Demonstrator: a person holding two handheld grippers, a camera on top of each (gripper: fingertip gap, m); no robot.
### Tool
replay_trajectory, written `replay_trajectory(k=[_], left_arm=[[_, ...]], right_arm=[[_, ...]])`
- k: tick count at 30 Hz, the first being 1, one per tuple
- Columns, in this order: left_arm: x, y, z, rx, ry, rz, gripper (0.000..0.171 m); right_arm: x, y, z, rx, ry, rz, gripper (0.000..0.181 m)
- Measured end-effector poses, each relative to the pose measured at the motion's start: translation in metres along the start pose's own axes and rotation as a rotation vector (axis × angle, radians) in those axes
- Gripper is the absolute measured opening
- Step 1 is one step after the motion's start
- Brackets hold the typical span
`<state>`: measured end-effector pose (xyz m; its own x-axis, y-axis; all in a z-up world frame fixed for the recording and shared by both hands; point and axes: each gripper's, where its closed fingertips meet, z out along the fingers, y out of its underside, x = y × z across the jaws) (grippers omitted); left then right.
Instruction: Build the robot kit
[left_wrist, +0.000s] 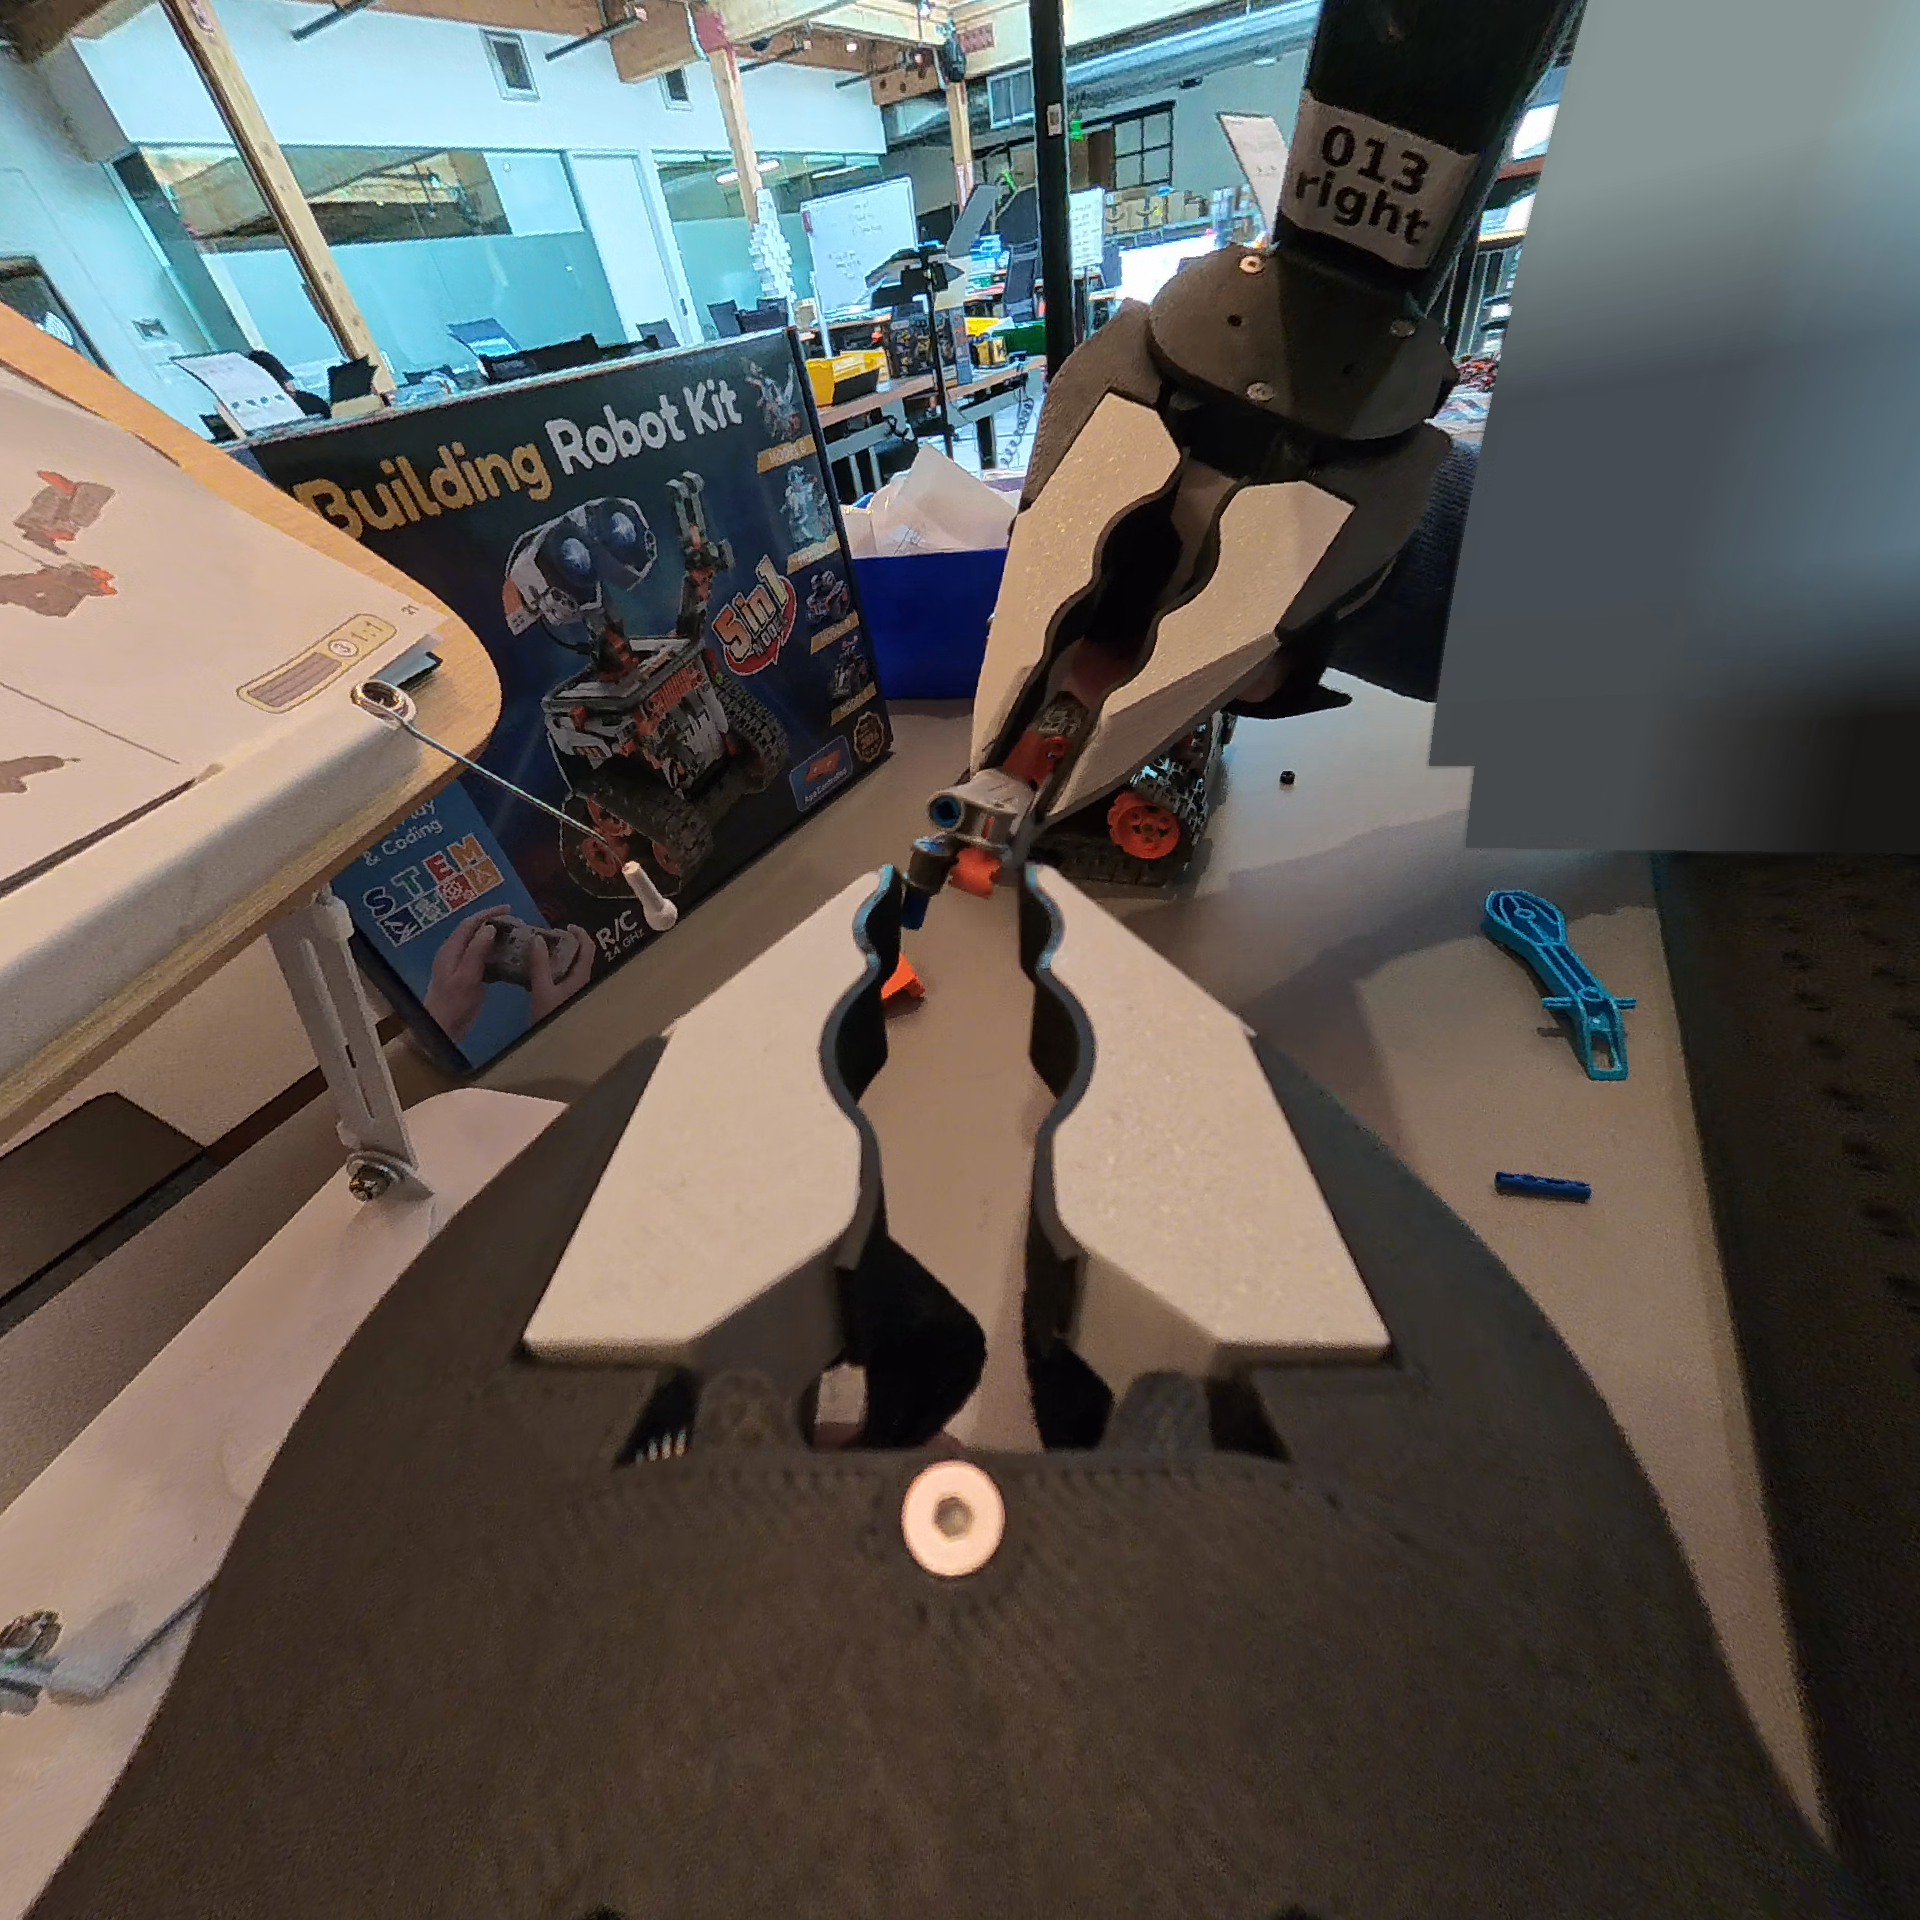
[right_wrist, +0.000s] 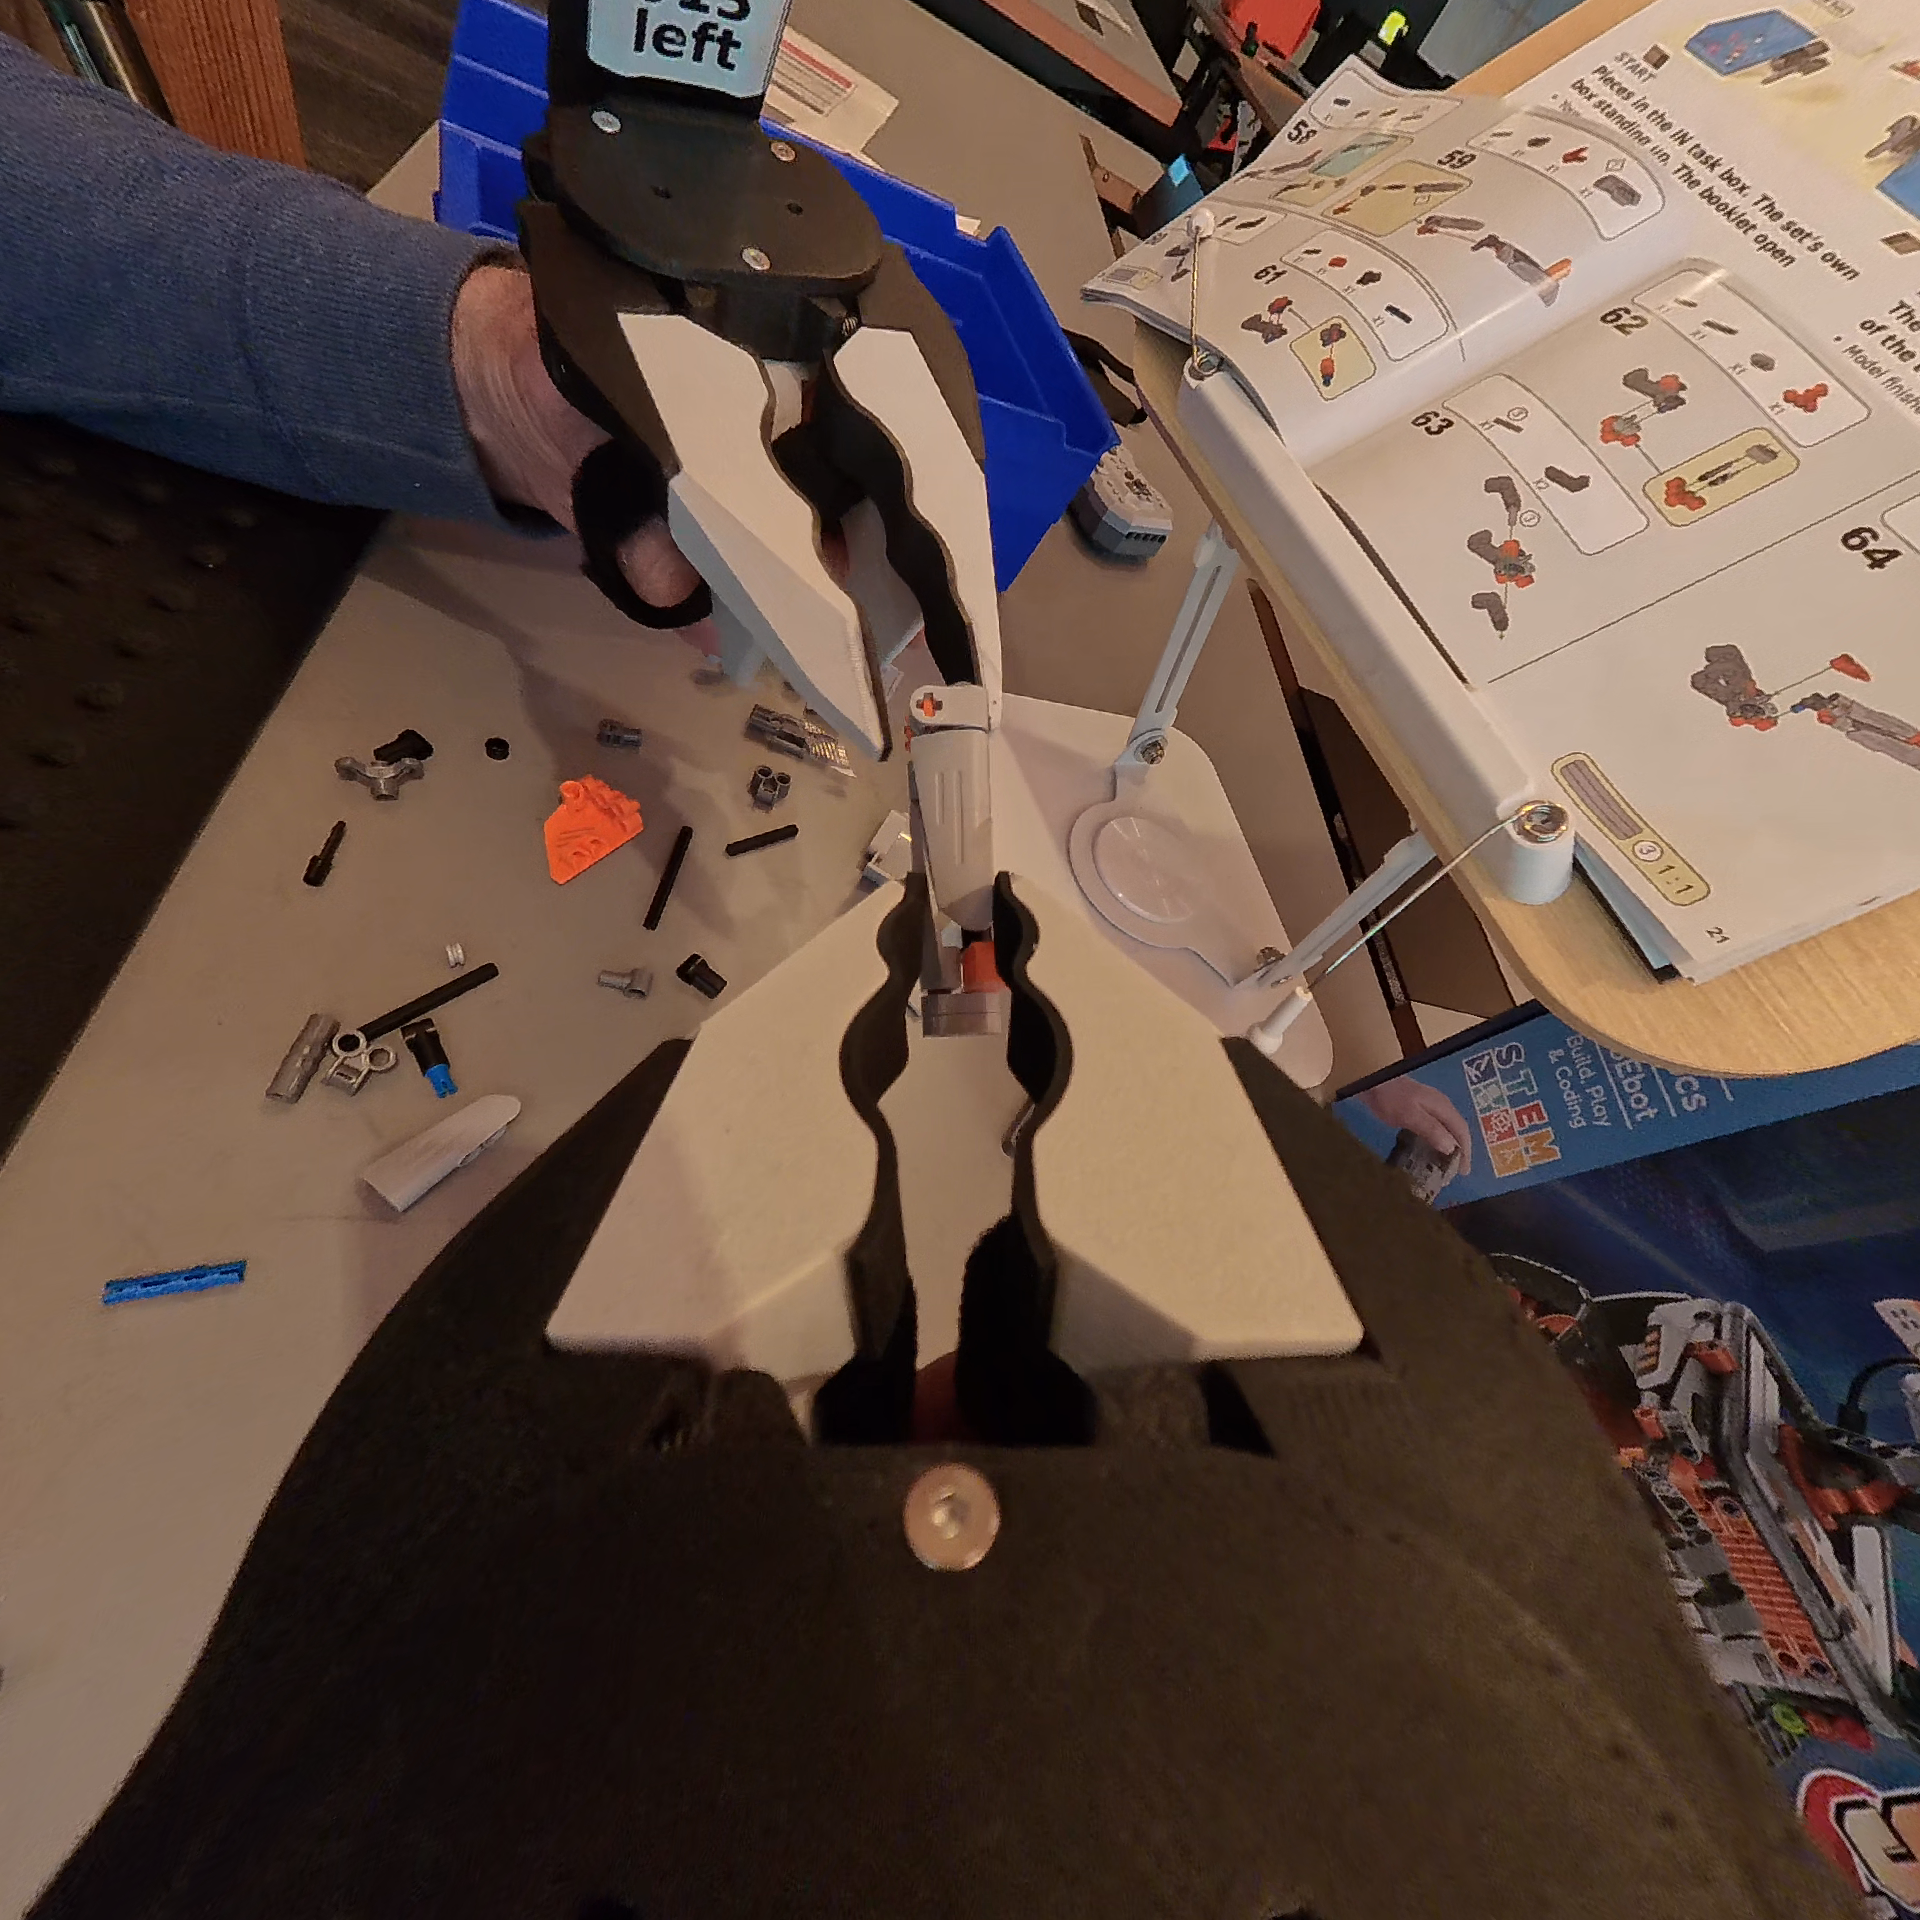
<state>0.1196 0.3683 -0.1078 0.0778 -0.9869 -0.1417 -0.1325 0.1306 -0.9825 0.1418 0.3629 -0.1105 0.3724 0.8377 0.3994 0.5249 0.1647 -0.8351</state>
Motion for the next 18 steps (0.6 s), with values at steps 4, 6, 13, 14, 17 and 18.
replay_trajectory(k=[4,6,13,14,17,18], left_arm=[[0.005,0.000,0.001,-0.008,0.004,0.043,0.026],[0.007,0.002,0.002,-0.020,0.002,0.064,0.026],[0.010,-0.002,0.001,0.005,0.016,0.067,0.018],[0.010,-0.003,0.001,0.010,0.015,0.067,0.017],[0.010,-0.009,-0.001,0.042,0.017,0.052,0.016],[0.010,-0.011,-0.002,0.055,0.017,0.043,0.017]], right_arm=[[-0.002,0.000,-0.001,-0.006,-0.014,0.000,0.011],[-0.004,0.000,0.000,-0.009,-0.023,-0.003,0.011],[-0.010,-0.002,0.001,-0.010,-0.046,-0.005,0.010],[-0.010,-0.003,0.001,-0.005,-0.046,-0.003,0.011],[-0.008,-0.007,0.000,0.016,-0.037,0.010,0.011],[-0.007,-0.008,0.000,0.025,-0.031,0.011,0.012]])
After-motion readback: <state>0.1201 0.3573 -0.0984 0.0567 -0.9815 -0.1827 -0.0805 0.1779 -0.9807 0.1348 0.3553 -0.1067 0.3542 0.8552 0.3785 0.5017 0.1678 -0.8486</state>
